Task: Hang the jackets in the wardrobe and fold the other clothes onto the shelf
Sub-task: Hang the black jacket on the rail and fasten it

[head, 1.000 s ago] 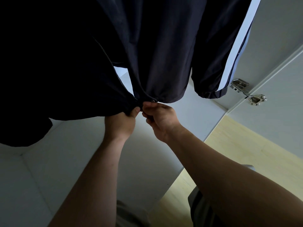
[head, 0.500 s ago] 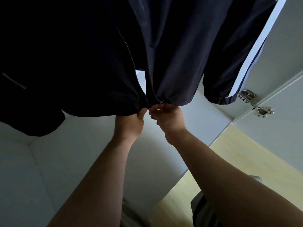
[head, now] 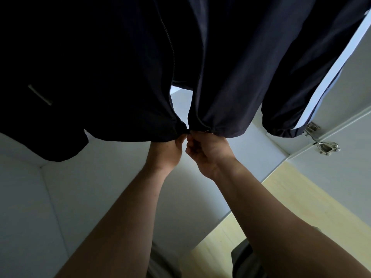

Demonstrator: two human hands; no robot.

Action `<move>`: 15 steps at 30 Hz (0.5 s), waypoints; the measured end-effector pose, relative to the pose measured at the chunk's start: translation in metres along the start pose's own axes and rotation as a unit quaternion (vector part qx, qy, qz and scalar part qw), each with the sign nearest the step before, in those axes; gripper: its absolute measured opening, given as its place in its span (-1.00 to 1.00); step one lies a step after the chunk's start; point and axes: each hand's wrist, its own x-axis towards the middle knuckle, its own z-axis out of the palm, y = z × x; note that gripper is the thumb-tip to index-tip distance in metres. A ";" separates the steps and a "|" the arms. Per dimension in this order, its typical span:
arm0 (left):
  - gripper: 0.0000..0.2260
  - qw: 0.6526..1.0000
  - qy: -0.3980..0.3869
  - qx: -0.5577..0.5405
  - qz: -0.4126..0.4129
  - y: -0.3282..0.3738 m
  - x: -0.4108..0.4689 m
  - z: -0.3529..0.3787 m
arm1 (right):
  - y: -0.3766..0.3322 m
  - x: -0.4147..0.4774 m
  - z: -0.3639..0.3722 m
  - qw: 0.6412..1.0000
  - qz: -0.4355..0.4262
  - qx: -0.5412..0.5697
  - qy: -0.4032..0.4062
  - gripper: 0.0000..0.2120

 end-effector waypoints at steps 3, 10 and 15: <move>-0.79 0.974 -0.035 -0.151 -0.165 0.001 0.001 0.001 | -0.001 0.000 -0.001 0.998 -0.045 -0.034 0.001 -0.85; -0.80 0.926 -0.031 -0.289 -0.239 0.005 -0.002 0.002 | -0.002 0.000 0.000 0.995 -0.070 -0.072 -0.022 -0.81; -0.79 0.989 -0.031 -0.102 -0.098 -0.005 -0.004 0.004 | 0.002 -0.004 0.005 0.984 -0.118 -0.134 -0.004 -0.76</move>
